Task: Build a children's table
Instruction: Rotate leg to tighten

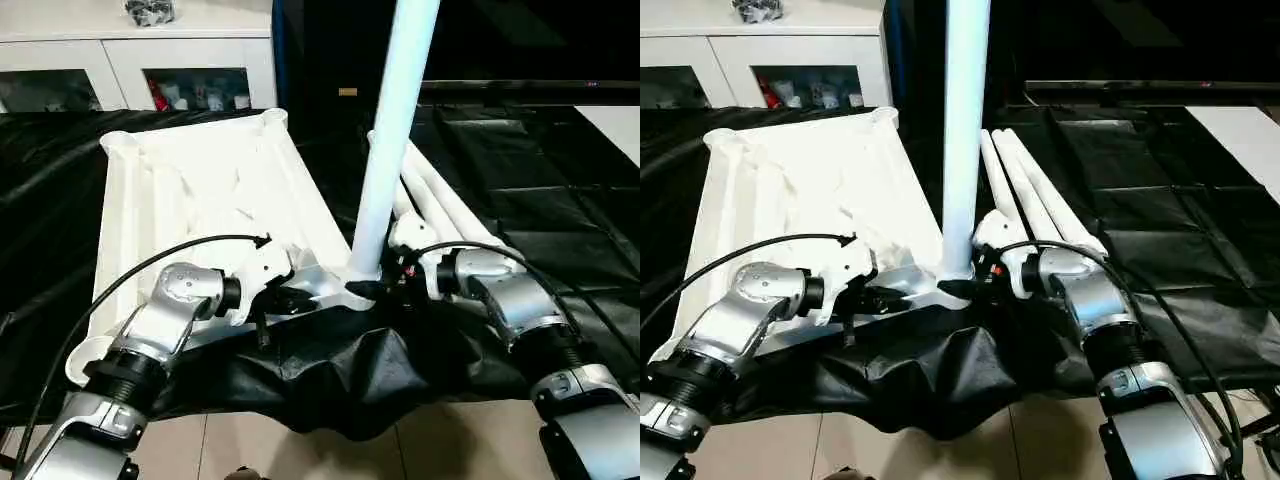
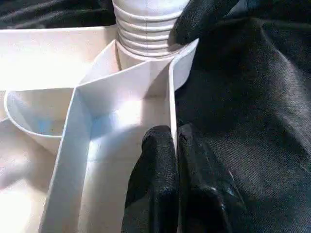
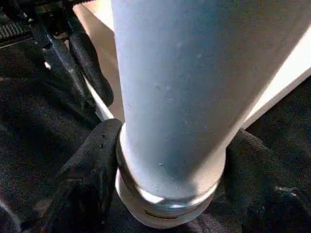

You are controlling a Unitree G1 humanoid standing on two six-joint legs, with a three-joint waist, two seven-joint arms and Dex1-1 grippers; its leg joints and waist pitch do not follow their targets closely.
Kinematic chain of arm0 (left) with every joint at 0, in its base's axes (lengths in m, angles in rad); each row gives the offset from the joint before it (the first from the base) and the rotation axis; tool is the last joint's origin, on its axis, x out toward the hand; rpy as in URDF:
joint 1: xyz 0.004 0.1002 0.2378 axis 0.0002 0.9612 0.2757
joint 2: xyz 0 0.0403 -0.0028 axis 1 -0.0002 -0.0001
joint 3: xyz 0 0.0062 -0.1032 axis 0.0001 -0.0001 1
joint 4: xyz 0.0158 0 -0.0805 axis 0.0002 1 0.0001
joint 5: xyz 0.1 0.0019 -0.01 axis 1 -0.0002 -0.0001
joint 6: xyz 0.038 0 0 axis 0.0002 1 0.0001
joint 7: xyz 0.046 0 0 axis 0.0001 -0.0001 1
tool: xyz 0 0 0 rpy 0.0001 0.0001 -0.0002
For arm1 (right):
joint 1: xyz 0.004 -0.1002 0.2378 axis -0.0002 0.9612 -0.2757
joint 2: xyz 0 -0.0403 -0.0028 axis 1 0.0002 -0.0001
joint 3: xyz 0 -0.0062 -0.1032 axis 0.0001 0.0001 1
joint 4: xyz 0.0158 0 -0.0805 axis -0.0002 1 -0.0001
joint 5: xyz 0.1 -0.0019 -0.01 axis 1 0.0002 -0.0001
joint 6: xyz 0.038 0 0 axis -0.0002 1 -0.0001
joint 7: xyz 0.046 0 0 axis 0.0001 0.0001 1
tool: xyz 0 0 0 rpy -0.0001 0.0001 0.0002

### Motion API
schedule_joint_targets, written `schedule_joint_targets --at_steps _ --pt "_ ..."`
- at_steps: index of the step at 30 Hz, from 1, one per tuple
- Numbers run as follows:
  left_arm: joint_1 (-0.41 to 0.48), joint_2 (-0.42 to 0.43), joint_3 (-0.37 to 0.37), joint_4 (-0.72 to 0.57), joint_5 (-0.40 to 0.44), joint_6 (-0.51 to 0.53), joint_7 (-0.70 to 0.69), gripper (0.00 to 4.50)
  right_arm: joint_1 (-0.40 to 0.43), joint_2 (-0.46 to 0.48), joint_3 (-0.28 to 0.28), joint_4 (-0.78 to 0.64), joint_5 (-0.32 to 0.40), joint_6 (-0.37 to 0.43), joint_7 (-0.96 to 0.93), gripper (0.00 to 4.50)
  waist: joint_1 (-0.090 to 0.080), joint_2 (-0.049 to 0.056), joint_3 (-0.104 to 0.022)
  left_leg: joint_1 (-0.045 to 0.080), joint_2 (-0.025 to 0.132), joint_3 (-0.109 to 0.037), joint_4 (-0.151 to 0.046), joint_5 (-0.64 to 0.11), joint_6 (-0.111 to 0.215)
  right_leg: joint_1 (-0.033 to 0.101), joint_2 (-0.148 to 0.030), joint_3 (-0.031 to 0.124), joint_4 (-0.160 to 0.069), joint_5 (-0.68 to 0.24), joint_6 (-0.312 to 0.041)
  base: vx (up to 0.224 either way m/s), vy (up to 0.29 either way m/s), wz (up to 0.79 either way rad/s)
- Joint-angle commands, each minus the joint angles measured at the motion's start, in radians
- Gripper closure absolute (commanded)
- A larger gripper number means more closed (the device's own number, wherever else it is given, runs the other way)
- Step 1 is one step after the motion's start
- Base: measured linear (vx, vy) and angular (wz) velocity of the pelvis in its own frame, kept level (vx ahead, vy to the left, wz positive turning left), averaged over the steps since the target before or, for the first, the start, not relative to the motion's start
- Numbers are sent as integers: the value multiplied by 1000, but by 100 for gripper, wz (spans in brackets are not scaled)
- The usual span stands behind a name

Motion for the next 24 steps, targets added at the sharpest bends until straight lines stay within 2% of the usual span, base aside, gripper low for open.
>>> schedule_joint_targets --at_steps 1,14,16,19,20,21,22,23,24 --pt "-5 -2 -5 -57 -43 -39 -46 450 13 -19 -1 -8 -14 14 -4 173 -2 -6 -68 9 27 -2 -58 -131 67 61 -66 56 -70 -71 -230 0 0 0" --pt "-2 -1 -6 -52 -34 -40 -45 450 27 -13 5 -19 -3 32 -5 178 -2 -5 -69 10 26 -1 -57 -125 69 61 -65 55 -69 -59 -232 0 0 0" --pt "-13 -27 11 -32 -25 -27 21 450 20 32 -33 23 10 33 -100 178 -2 -5 -68 10 27 -2 -57 -127 68 61 -66 56 -69 -66 -231 0 0 0" --pt "-37 -72 32 1 -4 7 131 450 -2 93 -76 93 10 35 -252 178 -13 -6 -66 9 25 -2 -59 -137 48 59 -67 57 -72 -92 -229 0 0 0" --pt "-58 -108 47 29 7 29 210 450 -16 133 -96 137 9 43 -341 178 -14 -6 -66 11 23 -3 -61 -145 34 61 -68 56 -76 -124 -221 0 0 0" --pt "-58 -108 47 29 7 29 210 450 -16 133 -96 137 9 43 -341 178 -20 -7 -63 11 22 -5 -63 -161 23 61 -68 55 -80 -160 -213 0 0 0" --pt "-90 -164 70 69 22 60 332 450 -36 190 -114 193 12 47 -445 178 -20 -5 -65 12 22 -5 -62 -163 21 61 -69 56 -80 -164 -210 0 0 0" --pt "-102 -186 80 84 27 75 380 450 -45 214 -122 214 15 49 -484 178 -26 -5 -62 14 22 -3 -63 -172 17 57 -67 57 -84 -173 -210 0 0 0" --pt "-107 -195 83 89 30 81 399 450 -48 223 -125 222 16 50 -499 178 -27 -7 -66 12 20 -4 -61 -160 15 62 -68 57 -82 -161 -209 0 0 0"
